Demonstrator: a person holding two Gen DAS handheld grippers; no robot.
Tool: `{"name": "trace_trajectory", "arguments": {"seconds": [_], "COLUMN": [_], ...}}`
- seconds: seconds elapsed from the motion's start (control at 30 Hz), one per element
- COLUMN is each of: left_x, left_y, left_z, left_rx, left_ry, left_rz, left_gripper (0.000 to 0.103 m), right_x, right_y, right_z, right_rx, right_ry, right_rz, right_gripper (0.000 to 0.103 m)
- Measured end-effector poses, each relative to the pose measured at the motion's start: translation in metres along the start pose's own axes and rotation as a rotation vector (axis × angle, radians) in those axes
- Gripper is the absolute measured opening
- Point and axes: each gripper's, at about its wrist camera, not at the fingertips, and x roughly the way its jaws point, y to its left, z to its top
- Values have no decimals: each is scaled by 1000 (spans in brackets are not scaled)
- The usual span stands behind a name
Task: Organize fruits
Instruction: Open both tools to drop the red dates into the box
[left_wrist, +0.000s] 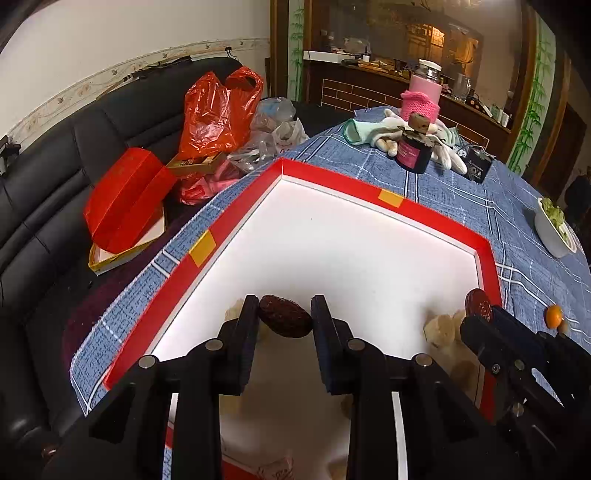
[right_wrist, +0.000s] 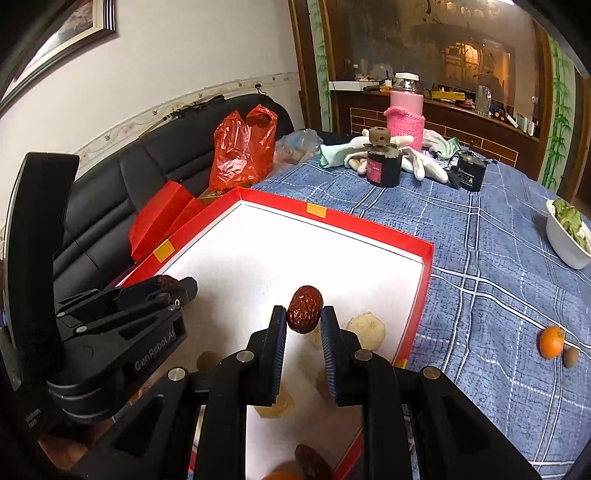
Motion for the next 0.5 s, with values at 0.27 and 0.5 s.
{"name": "trace_trajectory", "arguments": {"seconds": [0.27, 0.5], "left_x": [7, 17], "left_y": [-2, -7], "left_z": [11, 17], "left_rx": [3, 13], "left_ry": [2, 23], "left_rz": [17, 22], "left_gripper": [27, 27], "right_x": [14, 30], "right_y": [-1, -7], "right_z": [14, 19], "right_rx": [-8, 2], "right_ry": [16, 43], "right_rz": [0, -3], "right_gripper": [19, 19]}}
